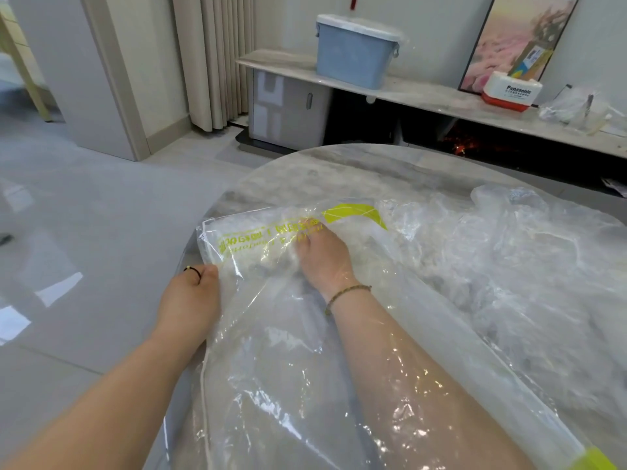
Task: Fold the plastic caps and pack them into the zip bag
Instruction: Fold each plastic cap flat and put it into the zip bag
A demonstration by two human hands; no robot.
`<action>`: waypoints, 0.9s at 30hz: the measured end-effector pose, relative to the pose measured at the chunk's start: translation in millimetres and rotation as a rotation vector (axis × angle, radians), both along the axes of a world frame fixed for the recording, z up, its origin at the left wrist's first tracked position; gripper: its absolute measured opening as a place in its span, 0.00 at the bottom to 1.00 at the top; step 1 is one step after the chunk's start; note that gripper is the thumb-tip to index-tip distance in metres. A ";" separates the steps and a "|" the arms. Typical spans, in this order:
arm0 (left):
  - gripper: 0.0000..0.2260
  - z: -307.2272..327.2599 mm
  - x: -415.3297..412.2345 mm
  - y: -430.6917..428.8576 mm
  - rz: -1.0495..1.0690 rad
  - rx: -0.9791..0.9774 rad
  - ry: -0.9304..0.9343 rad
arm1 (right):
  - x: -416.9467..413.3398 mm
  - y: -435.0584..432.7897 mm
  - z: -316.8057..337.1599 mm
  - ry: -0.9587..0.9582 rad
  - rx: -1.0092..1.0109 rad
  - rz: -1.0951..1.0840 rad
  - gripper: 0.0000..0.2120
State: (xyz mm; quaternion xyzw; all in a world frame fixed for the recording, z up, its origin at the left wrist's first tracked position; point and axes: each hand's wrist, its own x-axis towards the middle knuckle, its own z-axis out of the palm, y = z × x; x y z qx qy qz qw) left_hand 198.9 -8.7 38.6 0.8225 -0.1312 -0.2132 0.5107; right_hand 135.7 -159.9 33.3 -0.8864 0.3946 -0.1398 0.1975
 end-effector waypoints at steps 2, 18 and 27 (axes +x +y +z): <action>0.17 -2.2 2.8 -1.8 0.021 -0.014 -0.004 | -6.9 3.4 -2.8 0.084 -0.110 0.020 0.30; 0.29 21.1 -23.7 -2.6 -0.154 0.181 -0.301 | -194.4 102.4 -22.7 0.165 -0.406 0.124 0.18; 0.39 48.9 -158.8 47.6 -0.862 0.190 -1.126 | -294.8 106.9 33.0 -0.026 -0.504 0.077 0.12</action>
